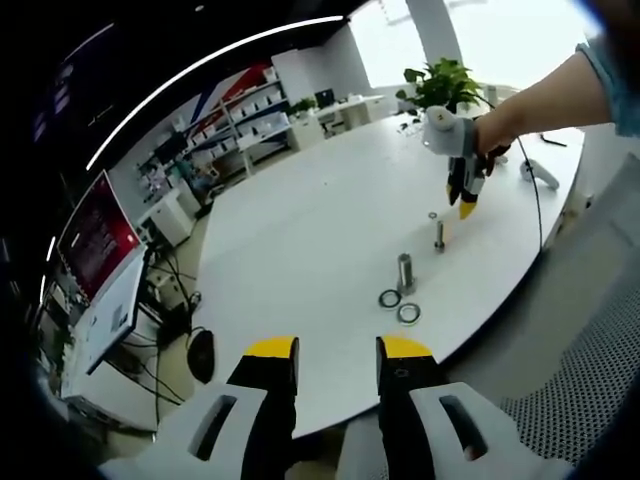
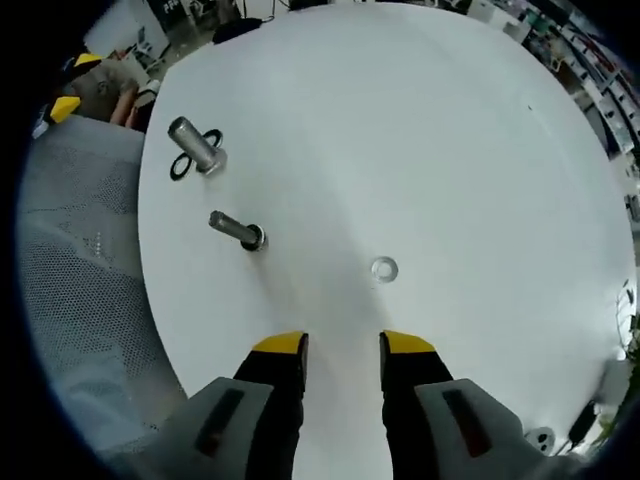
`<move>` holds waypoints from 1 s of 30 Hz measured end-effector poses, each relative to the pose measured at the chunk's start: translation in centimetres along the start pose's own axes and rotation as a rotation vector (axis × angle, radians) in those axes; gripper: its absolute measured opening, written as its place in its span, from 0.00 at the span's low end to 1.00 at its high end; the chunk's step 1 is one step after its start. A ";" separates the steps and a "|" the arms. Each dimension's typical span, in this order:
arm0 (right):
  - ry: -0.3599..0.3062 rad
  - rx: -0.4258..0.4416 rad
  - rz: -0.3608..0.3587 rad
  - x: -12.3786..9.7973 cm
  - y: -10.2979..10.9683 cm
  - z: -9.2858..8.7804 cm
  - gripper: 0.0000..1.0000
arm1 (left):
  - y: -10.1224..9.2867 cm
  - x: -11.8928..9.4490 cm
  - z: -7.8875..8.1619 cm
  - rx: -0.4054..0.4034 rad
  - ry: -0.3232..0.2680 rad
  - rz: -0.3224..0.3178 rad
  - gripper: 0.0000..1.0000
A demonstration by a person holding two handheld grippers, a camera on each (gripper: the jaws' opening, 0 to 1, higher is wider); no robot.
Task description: Place the washer onto the threaded stud by aligning its center hole with the stud, sliding it down to the base, and recovering from edge contact or off-axis alignment until the washer reaches the visible bottom stop.
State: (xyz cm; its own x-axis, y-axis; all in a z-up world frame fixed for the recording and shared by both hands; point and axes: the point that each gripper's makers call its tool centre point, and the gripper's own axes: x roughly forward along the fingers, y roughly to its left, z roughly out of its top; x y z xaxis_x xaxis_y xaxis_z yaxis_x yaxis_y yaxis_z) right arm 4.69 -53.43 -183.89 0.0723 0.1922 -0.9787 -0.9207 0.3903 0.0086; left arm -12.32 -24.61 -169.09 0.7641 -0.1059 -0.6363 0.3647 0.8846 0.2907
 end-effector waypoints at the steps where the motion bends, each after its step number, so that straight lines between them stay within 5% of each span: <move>1: 0.001 0.003 0.002 0.1 -0.2 0.0 0.30 | 0.0 0.0 0.0 0.002 0.003 -0.001 0.29; 30: -0.020 -0.012 0.035 1.6 -2.5 1.3 0.33 | 0.0 0.2 -0.7 0.001 0.042 -0.004 0.28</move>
State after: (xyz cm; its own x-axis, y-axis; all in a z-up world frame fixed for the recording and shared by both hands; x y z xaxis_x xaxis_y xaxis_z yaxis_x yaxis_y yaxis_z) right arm 7.64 -52.94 -185.23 0.0471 0.2236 -0.9735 -0.9274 0.3720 0.0406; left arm -12.55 -24.31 -169.70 0.7397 -0.0901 -0.6669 0.3680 0.8839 0.2887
